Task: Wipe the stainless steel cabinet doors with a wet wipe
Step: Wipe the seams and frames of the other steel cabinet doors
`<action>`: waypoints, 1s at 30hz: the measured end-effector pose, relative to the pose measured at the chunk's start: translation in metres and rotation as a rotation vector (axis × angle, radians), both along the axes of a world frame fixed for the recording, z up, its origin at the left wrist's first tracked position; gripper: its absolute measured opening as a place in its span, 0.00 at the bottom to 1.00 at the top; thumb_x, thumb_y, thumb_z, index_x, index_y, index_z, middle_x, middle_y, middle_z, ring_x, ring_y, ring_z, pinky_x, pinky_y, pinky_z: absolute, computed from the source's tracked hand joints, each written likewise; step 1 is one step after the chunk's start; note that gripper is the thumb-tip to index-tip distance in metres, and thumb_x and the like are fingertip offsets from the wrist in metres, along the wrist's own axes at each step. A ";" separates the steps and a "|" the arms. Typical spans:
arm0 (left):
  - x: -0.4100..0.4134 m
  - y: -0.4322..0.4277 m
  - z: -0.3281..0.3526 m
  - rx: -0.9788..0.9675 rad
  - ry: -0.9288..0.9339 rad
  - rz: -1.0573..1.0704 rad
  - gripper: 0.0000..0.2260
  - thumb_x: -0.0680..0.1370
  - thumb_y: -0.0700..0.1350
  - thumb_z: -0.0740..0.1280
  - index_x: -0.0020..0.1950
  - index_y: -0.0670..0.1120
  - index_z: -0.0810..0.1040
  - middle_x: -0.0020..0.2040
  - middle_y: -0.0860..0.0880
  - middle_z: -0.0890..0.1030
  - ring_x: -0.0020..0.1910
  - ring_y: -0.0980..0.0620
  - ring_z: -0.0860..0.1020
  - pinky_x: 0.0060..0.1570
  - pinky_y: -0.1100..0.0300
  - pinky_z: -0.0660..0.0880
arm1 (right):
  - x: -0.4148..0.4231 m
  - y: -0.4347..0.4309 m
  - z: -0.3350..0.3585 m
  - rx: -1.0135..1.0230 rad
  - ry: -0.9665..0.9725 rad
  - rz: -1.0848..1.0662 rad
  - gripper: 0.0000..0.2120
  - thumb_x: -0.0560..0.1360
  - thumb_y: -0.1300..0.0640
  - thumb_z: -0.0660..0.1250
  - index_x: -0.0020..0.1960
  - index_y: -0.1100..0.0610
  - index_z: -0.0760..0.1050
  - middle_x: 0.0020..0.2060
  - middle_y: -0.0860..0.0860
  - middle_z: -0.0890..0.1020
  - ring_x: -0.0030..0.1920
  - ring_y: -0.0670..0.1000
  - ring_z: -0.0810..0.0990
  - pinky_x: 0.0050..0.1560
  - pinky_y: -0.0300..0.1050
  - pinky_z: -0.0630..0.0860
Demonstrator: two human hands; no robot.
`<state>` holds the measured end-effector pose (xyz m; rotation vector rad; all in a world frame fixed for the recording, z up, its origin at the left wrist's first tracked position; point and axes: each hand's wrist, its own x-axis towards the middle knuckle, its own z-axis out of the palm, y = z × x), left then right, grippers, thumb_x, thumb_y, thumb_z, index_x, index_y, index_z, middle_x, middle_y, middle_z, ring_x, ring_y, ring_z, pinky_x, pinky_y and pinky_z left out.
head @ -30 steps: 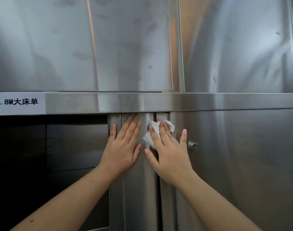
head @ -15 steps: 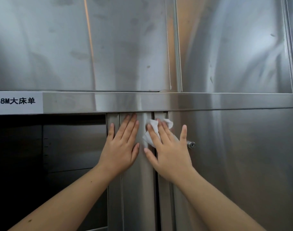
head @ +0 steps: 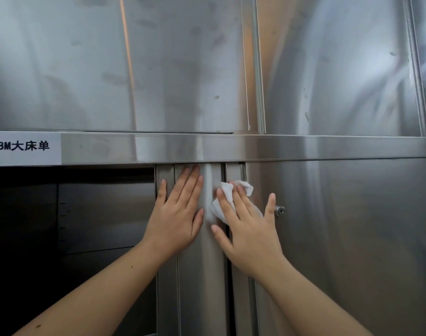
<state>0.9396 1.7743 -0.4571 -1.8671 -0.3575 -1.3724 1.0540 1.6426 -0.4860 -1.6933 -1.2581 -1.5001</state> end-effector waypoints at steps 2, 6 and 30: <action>0.001 0.000 0.000 0.009 -0.006 -0.006 0.28 0.77 0.51 0.53 0.74 0.40 0.59 0.75 0.42 0.58 0.77 0.50 0.49 0.70 0.44 0.48 | -0.001 0.003 0.020 0.039 0.008 -0.008 0.29 0.74 0.42 0.53 0.70 0.57 0.69 0.67 0.59 0.73 0.66 0.56 0.73 0.65 0.67 0.45; 0.001 -0.001 0.000 0.020 -0.001 -0.003 0.27 0.78 0.51 0.53 0.74 0.40 0.59 0.75 0.42 0.58 0.75 0.47 0.55 0.70 0.43 0.49 | -0.005 0.011 0.025 0.044 0.070 -0.020 0.30 0.75 0.41 0.52 0.71 0.57 0.68 0.68 0.59 0.71 0.69 0.55 0.70 0.65 0.67 0.45; -0.002 -0.002 0.004 -0.007 0.029 -0.074 0.27 0.78 0.50 0.53 0.73 0.38 0.63 0.74 0.40 0.63 0.73 0.46 0.58 0.71 0.48 0.50 | -0.011 0.005 -0.061 -0.051 0.115 -0.062 0.31 0.78 0.38 0.46 0.75 0.54 0.55 0.74 0.56 0.60 0.74 0.53 0.57 0.68 0.67 0.45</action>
